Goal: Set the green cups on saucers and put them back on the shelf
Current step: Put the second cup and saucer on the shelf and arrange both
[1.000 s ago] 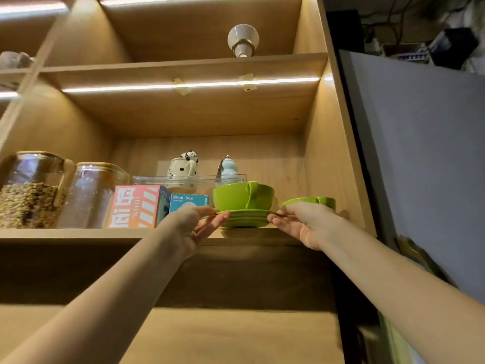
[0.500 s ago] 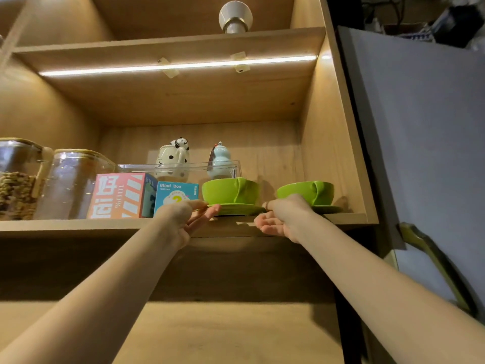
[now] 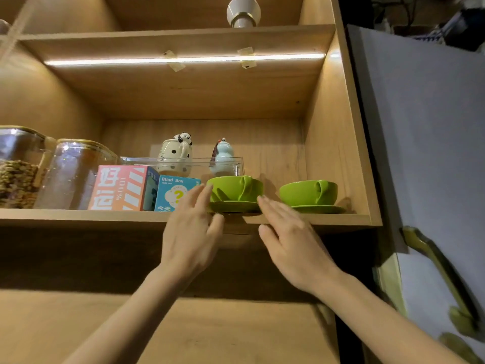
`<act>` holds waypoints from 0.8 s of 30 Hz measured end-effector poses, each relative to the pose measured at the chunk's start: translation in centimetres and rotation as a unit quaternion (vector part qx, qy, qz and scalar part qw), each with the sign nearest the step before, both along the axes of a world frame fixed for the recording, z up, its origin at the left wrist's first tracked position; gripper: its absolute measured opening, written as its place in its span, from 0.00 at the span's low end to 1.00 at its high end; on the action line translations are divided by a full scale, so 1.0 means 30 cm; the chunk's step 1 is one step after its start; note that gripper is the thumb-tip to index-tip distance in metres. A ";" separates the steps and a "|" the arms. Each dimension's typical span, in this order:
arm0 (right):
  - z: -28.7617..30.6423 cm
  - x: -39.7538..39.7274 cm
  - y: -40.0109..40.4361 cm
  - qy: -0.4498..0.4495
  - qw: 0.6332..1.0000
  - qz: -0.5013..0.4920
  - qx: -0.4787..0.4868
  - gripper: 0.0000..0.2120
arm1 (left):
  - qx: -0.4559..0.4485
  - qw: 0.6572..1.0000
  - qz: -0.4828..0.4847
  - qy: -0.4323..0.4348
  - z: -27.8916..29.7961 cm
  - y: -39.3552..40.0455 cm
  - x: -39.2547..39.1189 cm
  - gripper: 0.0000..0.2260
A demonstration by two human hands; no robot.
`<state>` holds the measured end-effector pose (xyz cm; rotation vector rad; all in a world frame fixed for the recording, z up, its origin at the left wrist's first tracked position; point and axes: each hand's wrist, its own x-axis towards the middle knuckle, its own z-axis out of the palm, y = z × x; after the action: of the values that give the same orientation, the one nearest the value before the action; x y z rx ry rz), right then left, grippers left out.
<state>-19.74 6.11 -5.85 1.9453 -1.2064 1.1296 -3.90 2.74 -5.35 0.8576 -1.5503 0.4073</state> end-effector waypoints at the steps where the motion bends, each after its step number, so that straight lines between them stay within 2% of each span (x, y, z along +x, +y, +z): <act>1: -0.007 0.004 -0.013 0.026 0.999 -0.023 0.011 0.25 | 0.003 0.999 0.015 -0.029 -0.014 -0.012 -0.007 0.30; 6: 0.011 0.009 -0.047 0.031 0.998 -0.058 0.018 0.25 | 0.021 0.993 0.075 -0.084 -0.037 -0.074 -0.015 0.32; 14: 0.023 0.011 -0.058 0.034 0.996 -0.078 0.001 0.24 | 0.004 0.990 0.109 -0.092 -0.050 -0.103 -0.029 0.32; 19: 0.023 0.012 -0.043 0.033 0.998 -0.060 0.000 0.24 | -0.004 0.996 0.063 -0.065 -0.040 -0.106 -0.022 0.33; 21: 0.009 0.023 -0.033 0.055 0.998 -0.031 -0.030 0.24 | 0.007 0.999 0.046 -0.029 -0.032 -0.111 -0.008 0.33; 24: -0.013 0.056 -0.034 0.127 0.991 -0.015 -0.040 0.26 | 0.024 0.997 0.067 -0.036 -0.036 -0.116 0.012 0.31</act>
<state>-18.06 5.10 -6.25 1.9348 -1.0338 0.8693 -3.55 -0.73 -6.44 0.9982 -1.5799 0.5045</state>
